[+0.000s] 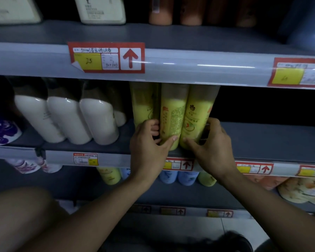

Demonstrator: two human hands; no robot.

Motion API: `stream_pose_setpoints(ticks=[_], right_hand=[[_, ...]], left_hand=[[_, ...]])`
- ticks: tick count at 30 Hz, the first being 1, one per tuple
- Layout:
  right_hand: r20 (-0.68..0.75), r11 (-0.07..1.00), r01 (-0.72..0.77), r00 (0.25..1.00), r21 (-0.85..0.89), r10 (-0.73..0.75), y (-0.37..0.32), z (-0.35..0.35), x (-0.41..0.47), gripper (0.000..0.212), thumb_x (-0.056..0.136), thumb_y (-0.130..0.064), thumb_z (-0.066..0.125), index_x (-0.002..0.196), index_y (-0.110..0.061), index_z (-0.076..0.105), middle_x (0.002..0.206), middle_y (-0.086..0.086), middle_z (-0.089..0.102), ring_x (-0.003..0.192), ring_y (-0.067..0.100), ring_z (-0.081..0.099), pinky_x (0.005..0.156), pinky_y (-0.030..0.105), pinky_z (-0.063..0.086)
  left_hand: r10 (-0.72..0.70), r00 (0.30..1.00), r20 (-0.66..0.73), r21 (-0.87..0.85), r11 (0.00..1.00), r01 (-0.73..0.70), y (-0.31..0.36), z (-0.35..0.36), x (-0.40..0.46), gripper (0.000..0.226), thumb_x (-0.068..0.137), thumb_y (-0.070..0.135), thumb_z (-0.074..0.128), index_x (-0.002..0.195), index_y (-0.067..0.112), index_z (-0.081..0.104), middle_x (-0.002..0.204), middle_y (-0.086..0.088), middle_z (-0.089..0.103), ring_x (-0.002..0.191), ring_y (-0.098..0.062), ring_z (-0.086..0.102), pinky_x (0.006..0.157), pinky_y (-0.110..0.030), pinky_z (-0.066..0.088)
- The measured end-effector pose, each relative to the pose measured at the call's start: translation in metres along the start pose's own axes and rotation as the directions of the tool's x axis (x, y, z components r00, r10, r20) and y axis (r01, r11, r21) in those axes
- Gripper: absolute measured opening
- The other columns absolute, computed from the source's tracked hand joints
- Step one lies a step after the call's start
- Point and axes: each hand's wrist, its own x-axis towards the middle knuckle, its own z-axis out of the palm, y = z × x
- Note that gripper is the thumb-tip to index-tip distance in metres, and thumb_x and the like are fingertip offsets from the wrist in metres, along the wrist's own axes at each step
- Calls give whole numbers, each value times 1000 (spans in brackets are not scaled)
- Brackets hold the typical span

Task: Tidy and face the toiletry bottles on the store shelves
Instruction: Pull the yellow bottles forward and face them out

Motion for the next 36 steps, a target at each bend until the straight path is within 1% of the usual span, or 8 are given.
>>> stream_pose_setpoints(ticks=[7, 12, 16, 18, 21, 28, 31, 36], right_hand=[[-34, 1000, -8, 999, 5, 8, 1, 9, 10, 66, 73, -43, 92, 120, -25, 49, 114, 0, 66, 103, 22, 67, 83, 47, 58], [-49, 1000, -11, 999, -8, 10, 1, 14, 15, 68, 71, -49, 91, 120, -26, 49, 115, 0, 65, 100, 21, 66, 81, 47, 58], [-57, 1000, -14, 998, -27, 13, -2, 16, 16, 70, 71, -52, 90, 119, -22, 49, 114, 3, 64, 100, 25, 65, 81, 49, 57], [-59, 999, -18, 998, -32, 17, -3, 17, 17, 70, 71, -51, 90, 120, -21, 49, 115, 4, 63, 100, 26, 65, 82, 49, 57], [-60, 999, -28, 998, -37, 26, -6, 19, 18, 71, 72, -52, 89, 121, -20, 49, 116, 4, 63, 100, 27, 65, 81, 49, 57], [-54, 998, -39, 998, -46, 36, -12, 21, 18, 70, 73, -52, 89, 120, -19, 49, 116, 5, 61, 98, 28, 65, 81, 48, 56], [-57, 997, -39, 998, -62, 36, -14, 22, 19, 70, 73, -52, 89, 120, -18, 49, 115, 6, 61, 96, 28, 64, 80, 45, 55], [-60, 997, -48, 997, -63, 44, -16, 22, 19, 68, 75, -50, 89, 118, -16, 49, 115, 7, 59, 98, 29, 63, 81, 47, 55]], left_hand=[[15, 999, -44, -48, 999, -17, -2, 6, 2, 52, 78, 24, 91, 122, 17, 64, 112, 4, 63, 104, -4, 65, 82, -26, 63], [50, 993, -110, 6, 999, -50, -3, 10, 3, 45, 77, 23, 91, 110, 19, 61, 99, 4, 57, 90, -8, 62, 76, -31, 63], [112, 984, -138, 105, 990, -98, -2, 10, 4, 37, 79, 25, 90, 97, 23, 57, 87, 5, 56, 79, -12, 60, 70, -35, 59], [124, 982, -141, 134, 985, -106, -1, 10, 4, 33, 80, 25, 89, 91, 22, 58, 81, 8, 56, 76, -11, 58, 68, -31, 56], [113, 986, -121, 156, 983, -94, 0, 10, 4, 25, 84, 28, 86, 89, 22, 62, 78, 11, 60, 73, -7, 60, 65, -26, 54], [96, 991, -96, 137, 987, -83, 1, 10, 5, 16, 89, 24, 81, 86, 20, 66, 75, 12, 67, 71, -3, 66, 64, -30, 58], [107, 991, -84, 127, 987, -96, 1, 9, 7, 15, 89, 21, 81, 85, 18, 67, 74, 12, 66, 70, -5, 66, 62, -25, 56], [134, 990, -46, 118, 985, -128, 0, 7, 9, 15, 89, 16, 81, 86, 18, 66, 75, 13, 65, 70, -4, 65, 61, -13, 50]])
